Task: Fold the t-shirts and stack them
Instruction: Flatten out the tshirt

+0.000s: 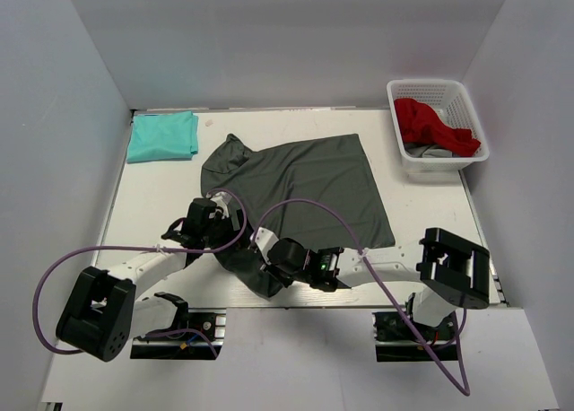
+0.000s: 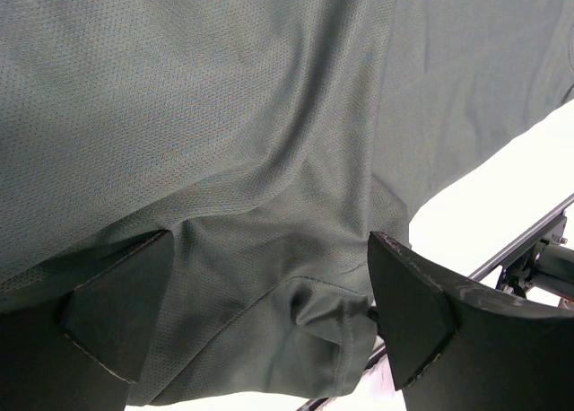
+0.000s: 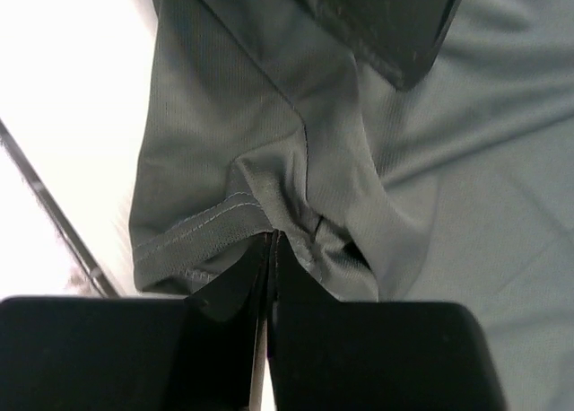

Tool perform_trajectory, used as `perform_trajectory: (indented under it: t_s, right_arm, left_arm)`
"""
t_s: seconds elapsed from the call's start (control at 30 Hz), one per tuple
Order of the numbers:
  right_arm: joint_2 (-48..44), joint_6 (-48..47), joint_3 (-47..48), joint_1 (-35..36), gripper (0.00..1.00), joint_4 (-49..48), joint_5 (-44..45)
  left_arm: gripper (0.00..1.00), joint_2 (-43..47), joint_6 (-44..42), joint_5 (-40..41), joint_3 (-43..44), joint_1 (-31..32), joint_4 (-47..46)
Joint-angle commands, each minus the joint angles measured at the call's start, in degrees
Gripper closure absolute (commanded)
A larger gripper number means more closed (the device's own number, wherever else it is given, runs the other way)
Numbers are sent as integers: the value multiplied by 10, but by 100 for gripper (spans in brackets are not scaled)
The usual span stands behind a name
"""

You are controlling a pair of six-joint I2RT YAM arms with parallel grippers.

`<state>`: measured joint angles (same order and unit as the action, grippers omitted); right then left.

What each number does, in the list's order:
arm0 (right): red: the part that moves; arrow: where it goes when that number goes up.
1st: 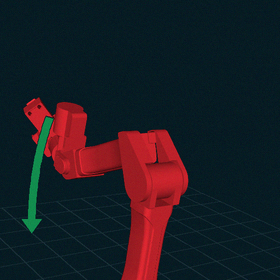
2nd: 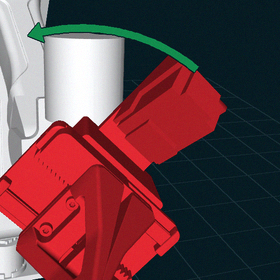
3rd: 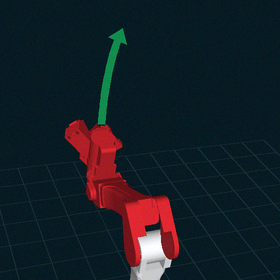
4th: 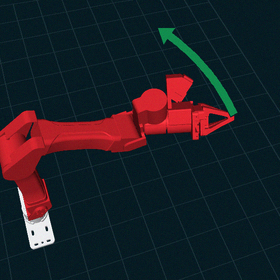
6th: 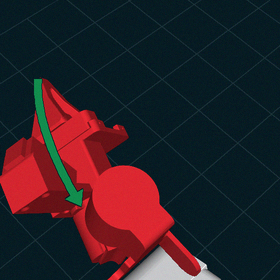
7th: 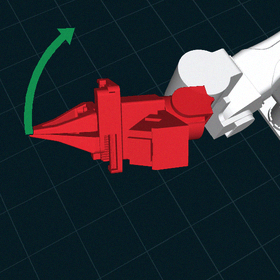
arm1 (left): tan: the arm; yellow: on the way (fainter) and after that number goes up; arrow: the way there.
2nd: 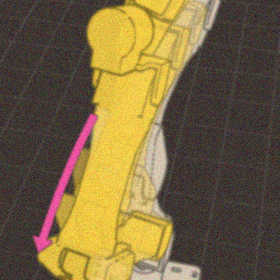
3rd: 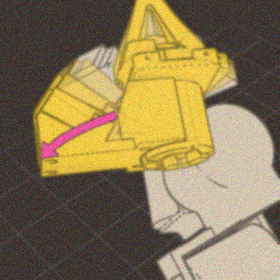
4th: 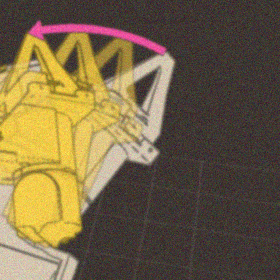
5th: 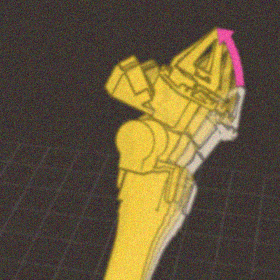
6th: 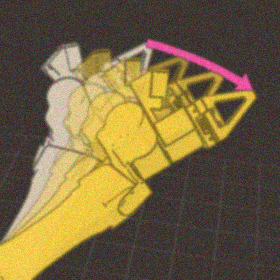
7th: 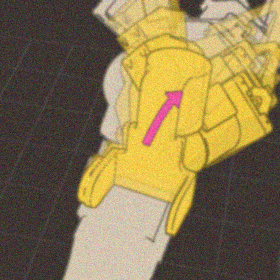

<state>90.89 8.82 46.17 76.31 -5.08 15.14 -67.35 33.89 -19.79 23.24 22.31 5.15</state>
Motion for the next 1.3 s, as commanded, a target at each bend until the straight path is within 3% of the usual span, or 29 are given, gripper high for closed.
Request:
perform_trajectory:
  t_s: [0.0, 0.07, 0.2, 0.3, 0.67, 0.77, 0.8, 0.97, 1.03, 1.13, 1.27]
  right_arm:
    - [-45, 11, 3, 5, 100, 31, -6]
    - [-54, 13, 7, 7, 100, 47, -16]
    - [-78, 39, 45, 14, 100, 190, -11]
    - [-88, 59, 56, 18, 100, 240, -13]
    - [-26, 64, 16, 17, 98, 169, -50]
    - [-37, 67, 17, 16, 85, 196, -37]
    - [-52, 68, 17, 16, 69, 199, -29]
    - [-132, 81, 7, 11, 43, 178, -6]
    - [-147, 81, -12, 8, 27, 149, -8]
    - [-171, 83, -21, -3, 19, 108, -11]
    - [-149, 99, -14, -26, 20, 77, 4]
  left_arm:
    - [0, -8, -11, 19, -26, -1, 48]
    - [0, -2, -11, 19, -26, -1, 48]
    - [0, -2, -11, 19, -26, -1, 48]
    - [0, -2, -11, 19, -26, -1, 48]
    - [0, -2, -11, 25, -26, -1, 53]
    - [0, 3, -16, 25, -26, -1, 53]
    - [0, 8, -16, 25, -26, -1, 53]
    - [0, 13, -16, 25, -26, -1, 53]
    - [0, 13, -16, 25, -26, -1, 53]
    - [0, 13, -16, 19, -20, -1, 53]
    - [0, 19, -16, 19, -20, -1, 53]
